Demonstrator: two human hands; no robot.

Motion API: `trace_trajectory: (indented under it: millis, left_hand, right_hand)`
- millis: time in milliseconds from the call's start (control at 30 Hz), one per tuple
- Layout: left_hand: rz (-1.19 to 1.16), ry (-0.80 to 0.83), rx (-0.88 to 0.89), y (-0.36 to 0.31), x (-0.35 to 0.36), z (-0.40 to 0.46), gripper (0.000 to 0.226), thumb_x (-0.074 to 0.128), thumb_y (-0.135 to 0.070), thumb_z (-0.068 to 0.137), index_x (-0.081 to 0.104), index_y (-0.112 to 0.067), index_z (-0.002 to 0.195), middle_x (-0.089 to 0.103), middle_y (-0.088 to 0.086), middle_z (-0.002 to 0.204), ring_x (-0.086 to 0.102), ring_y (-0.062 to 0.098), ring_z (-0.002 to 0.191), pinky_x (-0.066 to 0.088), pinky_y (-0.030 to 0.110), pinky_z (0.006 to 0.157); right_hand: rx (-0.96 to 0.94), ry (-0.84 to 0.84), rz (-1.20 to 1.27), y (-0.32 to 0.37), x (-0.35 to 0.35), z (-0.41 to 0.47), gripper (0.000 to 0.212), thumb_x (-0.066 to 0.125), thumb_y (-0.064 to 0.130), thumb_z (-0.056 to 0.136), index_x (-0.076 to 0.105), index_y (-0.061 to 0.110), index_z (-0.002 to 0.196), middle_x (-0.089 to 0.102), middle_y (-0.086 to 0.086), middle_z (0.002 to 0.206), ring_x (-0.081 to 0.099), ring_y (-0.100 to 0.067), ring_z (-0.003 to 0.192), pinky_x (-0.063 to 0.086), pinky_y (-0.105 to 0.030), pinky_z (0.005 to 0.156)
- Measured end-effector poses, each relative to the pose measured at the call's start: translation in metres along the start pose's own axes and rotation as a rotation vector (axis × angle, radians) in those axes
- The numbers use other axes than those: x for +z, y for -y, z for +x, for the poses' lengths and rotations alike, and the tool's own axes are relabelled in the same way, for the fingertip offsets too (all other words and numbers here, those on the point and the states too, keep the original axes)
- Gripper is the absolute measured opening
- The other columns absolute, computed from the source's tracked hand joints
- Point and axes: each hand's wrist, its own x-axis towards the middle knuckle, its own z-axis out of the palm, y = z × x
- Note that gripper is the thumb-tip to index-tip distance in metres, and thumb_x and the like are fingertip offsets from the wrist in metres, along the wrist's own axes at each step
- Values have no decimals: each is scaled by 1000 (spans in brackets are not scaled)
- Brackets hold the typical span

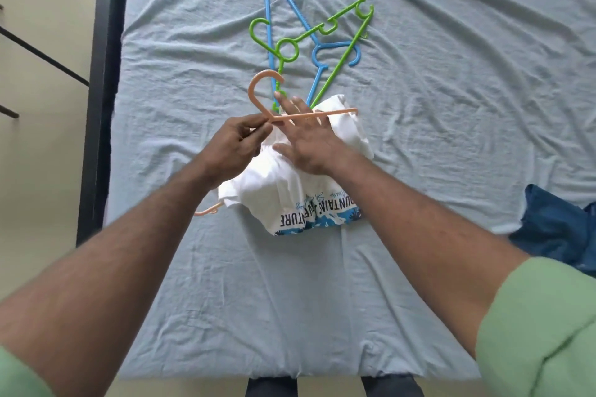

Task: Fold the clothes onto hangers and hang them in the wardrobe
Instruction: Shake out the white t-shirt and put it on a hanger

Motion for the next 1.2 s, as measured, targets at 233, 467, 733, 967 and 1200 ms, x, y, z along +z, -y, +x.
trace_trajectory:
  millis: [233, 467, 733, 967, 1200]
  left_hand:
    - [67, 36, 39, -15, 12, -3, 24, 51, -10, 105, 72, -7, 115, 36, -6, 52, 34, 4, 45, 29, 14, 46]
    - [95, 3, 109, -53, -2, -23, 24, 52, -11, 105, 72, -4, 115, 32, -13, 50, 28, 9, 47, 25, 18, 46]
    - [142, -87, 197, -166, -34, -75, 20, 56, -12, 103, 75, -11, 111, 38, -3, 58, 31, 15, 56, 27, 25, 52]
    - [146, -198, 284, -303, -74, -167, 23, 52, -10, 105, 73, -4, 109, 31, -15, 49, 25, 4, 46, 24, 18, 45]
    - [252, -308, 334, -419, -114, -305, 23, 49, -2, 104, 70, 1, 113, 40, -16, 39, 35, 2, 37, 27, 7, 43]
  right_hand:
    - [65, 11, -170, -37, 13, -52, 72, 48, 67, 84, 35, 37, 148, 33, -1, 160, 24, -22, 152, 12, -57, 122]
    - [-26, 166, -447, -18, -38, -31, 40, 58, 64, 90, 62, 28, 108, 71, -3, 109, 65, -27, 107, 35, -44, 98]
    - [-132, 56, -321, 22, -160, -65, 64, 72, 69, 76, 55, 31, 125, 68, -8, 112, 65, -32, 104, 36, -37, 74]
    - [-442, -88, -365, 133, -280, -132, 65, 56, 70, 88, 44, 34, 141, 56, 6, 141, 57, -23, 126, 41, -46, 97]
    - [-612, -49, -251, 278, -373, -184, 68, 20, 74, 93, 58, 27, 123, 67, -9, 117, 59, -34, 109, 44, -49, 96]
